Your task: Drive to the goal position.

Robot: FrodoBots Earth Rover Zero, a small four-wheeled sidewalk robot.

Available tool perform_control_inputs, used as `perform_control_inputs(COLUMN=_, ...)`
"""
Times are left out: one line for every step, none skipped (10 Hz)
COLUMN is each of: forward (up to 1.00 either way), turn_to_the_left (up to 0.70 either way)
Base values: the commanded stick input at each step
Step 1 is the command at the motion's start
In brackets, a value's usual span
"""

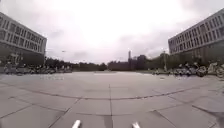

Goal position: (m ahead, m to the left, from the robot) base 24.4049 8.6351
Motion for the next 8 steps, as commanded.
perform_control_inputs(forward=0.7, turn_to_the_left=0.0)
perform_control_inputs(forward=0.7, turn_to_the_left=0.0)
perform_control_inputs(forward=0.7, turn_to_the_left=0.0)
perform_control_inputs(forward=0.7, turn_to_the_left=0.0)
perform_control_inputs(forward=0.7, turn_to_the_left=0.0)
perform_control_inputs(forward=0.7, turn_to_the_left=0.0)
perform_control_inputs(forward=0.7, turn_to_the_left=0.0)
perform_control_inputs(forward=0.7, turn_to_the_left=0.0)
